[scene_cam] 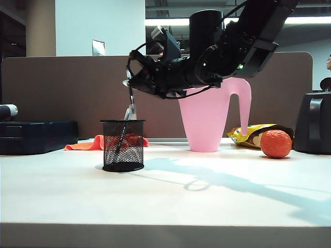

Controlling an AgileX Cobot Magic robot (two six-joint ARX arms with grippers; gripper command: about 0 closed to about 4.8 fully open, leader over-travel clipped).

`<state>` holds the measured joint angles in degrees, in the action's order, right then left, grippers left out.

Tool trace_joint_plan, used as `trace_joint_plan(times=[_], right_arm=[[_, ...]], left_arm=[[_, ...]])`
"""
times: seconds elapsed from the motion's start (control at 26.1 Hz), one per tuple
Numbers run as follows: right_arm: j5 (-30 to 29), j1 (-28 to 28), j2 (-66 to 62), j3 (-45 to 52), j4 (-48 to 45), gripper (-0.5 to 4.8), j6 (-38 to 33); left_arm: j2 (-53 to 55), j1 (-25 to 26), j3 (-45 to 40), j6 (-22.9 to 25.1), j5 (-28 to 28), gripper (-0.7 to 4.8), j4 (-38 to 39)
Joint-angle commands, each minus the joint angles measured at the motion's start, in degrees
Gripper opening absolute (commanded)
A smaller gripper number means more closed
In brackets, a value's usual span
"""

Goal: Pick up a few water-based pens and put them in the pen basket.

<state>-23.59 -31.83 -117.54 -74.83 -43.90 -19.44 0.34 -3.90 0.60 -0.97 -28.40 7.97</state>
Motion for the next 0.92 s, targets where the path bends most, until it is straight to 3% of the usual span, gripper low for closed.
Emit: trace_joint_plan(times=[0.04, 0.23, 0.42, 0.61, 0.65, 0.73, 0.92], right_arm=[[0.1, -0.1, 0.2, -0.4, -1.2, -0.08, 0.0], [0.1, -0.1, 0.2, -0.4, -1.2, 0.05, 0.0], [0.8, -0.1, 0.2, -0.4, -1.0, 0.55, 0.0], [1.0, -0.1, 0.2, -0.4, -0.9, 0.59, 0.0], [1.0, -0.1, 0.2, -0.4, -0.9, 0.58, 0.0], [1.0, 0.1, 1.1, -0.4, -1.0, -0.11, 0.0], [4.2, 3.1, 5.6, -0.4, 3.0, -0.09, 0.6]], left_arm=[[0.0, 0.0, 0.1, 0.1, -0.3, -0.04, -0.3], [0.0, 0.0, 0.1, 0.1, -0.3, -0.04, -0.3], [0.0, 0.0, 0.1, 0.1, -0.3, -0.04, -0.3], [0.0, 0.0, 0.1, 0.1, -0.3, -0.04, -0.3], [0.0, 0.0, 0.1, 0.1, -0.3, -0.04, -0.3], [0.0, 0.0, 0.1, 0.1, -0.3, -0.04, -0.3], [0.0, 0.0, 0.1, 0.1, -0.3, -0.05, -0.3]])
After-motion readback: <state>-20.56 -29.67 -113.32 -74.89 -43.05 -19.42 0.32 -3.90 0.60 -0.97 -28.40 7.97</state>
